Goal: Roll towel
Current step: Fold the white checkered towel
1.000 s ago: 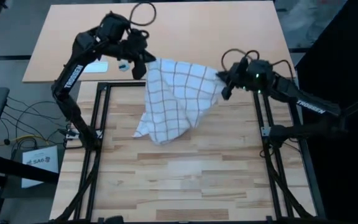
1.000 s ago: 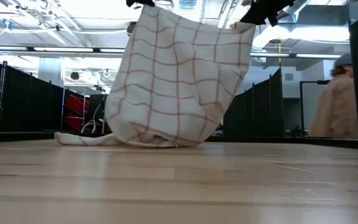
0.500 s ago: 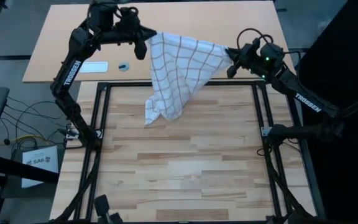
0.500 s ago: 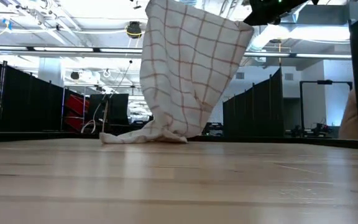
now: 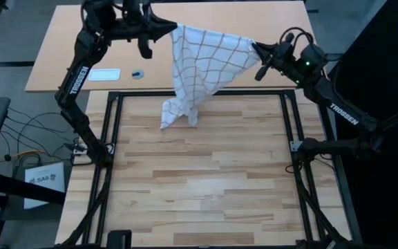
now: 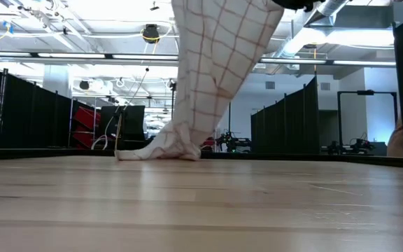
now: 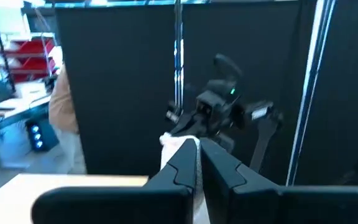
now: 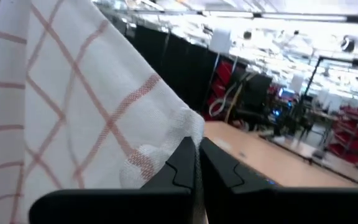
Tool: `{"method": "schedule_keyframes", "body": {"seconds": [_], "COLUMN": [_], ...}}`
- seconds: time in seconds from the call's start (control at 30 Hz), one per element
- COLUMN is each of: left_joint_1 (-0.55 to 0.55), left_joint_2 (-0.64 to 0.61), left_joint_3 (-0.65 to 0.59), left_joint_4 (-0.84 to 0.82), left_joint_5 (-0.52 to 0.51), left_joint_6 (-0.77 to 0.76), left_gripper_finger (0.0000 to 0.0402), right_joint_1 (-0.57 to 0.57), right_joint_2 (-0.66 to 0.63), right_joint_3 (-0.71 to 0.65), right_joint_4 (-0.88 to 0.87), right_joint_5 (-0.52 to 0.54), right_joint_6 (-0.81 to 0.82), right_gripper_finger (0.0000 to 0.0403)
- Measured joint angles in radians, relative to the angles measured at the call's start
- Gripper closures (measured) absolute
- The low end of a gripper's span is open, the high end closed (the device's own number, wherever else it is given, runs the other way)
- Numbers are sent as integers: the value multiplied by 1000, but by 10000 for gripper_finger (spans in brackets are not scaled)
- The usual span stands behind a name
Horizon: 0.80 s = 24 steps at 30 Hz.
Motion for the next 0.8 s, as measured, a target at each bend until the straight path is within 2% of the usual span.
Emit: {"method": "schedule_keyframes", "body": {"seconds": [0.17, 0.4, 0.8], "left_joint_1": [11, 24, 69], "left_joint_2": [0, 0, 1], "left_joint_3": [0, 6, 20], "left_joint_4": [103, 285, 313], "left_joint_5": [6, 7, 6], "left_joint_6": [-77, -199, -254], "left_gripper_finger": [401, 401, 401], "right_joint_1": [-28, -41, -110], "right_joint_2": [0, 0, 2], "right_joint_3": [0, 0, 1], "right_joint_4": [84, 195, 252], "right_joint_5": [-99, -123, -123], "right_joint_6": [78, 100, 39], "right_gripper_finger": [403, 403, 403]}}
